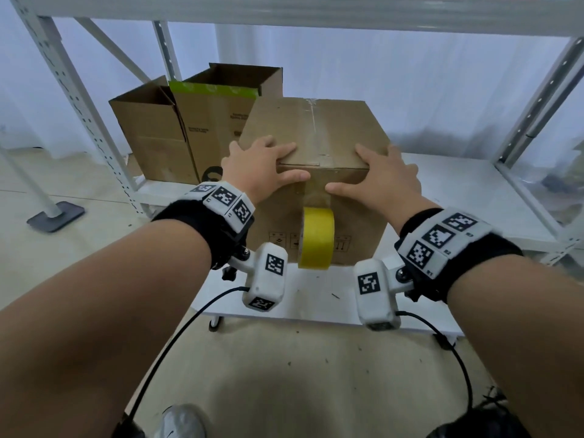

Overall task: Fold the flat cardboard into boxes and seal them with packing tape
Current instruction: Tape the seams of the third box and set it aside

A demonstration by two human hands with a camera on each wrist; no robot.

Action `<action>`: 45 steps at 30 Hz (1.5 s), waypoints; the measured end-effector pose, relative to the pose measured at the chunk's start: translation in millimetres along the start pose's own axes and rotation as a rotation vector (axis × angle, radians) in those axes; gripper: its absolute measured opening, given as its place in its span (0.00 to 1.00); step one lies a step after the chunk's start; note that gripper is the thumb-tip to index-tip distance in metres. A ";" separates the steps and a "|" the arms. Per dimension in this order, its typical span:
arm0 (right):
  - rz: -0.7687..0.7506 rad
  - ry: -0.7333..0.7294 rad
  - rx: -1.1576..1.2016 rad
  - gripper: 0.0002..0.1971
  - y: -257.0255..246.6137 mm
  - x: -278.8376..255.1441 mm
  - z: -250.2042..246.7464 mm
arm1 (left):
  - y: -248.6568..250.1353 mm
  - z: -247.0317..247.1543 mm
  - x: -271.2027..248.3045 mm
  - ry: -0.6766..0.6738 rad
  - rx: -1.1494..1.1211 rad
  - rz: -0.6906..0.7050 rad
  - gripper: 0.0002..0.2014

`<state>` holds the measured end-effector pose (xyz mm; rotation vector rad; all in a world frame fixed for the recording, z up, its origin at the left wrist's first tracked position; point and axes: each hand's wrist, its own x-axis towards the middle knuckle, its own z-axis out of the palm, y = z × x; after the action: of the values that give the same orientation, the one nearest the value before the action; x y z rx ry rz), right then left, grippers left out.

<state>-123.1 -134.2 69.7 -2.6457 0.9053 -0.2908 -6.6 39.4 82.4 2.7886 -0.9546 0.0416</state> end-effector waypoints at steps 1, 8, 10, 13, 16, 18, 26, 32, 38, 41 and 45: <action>0.004 0.000 -0.001 0.50 -1.3 0.6 -0.3 | -1.2 0.7 1.7 -0.006 0.004 0.006 0.37; -0.022 0.043 0.009 0.47 -1.6 1.6 4.5 | -3.9 -0.3 20.5 -0.013 0.112 0.292 0.34; -0.052 0.077 -0.015 0.47 -0.6 1.1 8.0 | -4.7 2.7 19.6 0.032 0.123 0.347 0.34; -0.116 0.137 -0.124 0.47 2.1 0.8 11.2 | -2.6 7.9 17.2 0.051 0.153 0.379 0.33; -0.132 0.134 -0.125 0.48 3.4 2.3 11.7 | 4.1 7.7 17.5 0.090 0.143 0.376 0.33; -0.136 0.138 -0.130 0.49 4.5 3.4 13.2 | 9.4 9.9 19.6 0.112 0.135 0.396 0.34; -0.167 0.200 -0.199 0.49 6.7 5.7 18.2 | 11.8 17.2 26.1 0.116 0.191 0.473 0.37; -0.171 0.225 -0.204 0.48 7.5 5.7 21.2 | 11.2 15.7 30.1 0.103 0.119 0.521 0.34; -0.167 0.256 -0.211 0.48 1.4 -3.2 26.5 | 9.5 22.9 26.7 0.175 0.155 0.539 0.36; -0.154 0.217 -0.205 0.48 -2.6 -5.9 25.1 | 9.8 20.6 26.5 0.143 0.156 0.535 0.38; -0.178 0.222 -0.079 0.40 1.8 -7.9 28.5 | 9.7 18.0 26.3 0.108 0.155 0.515 0.38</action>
<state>-121.8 -123.7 42.0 -2.8130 0.7584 -0.6153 7.7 12.5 68.8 2.5547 -1.6711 0.3470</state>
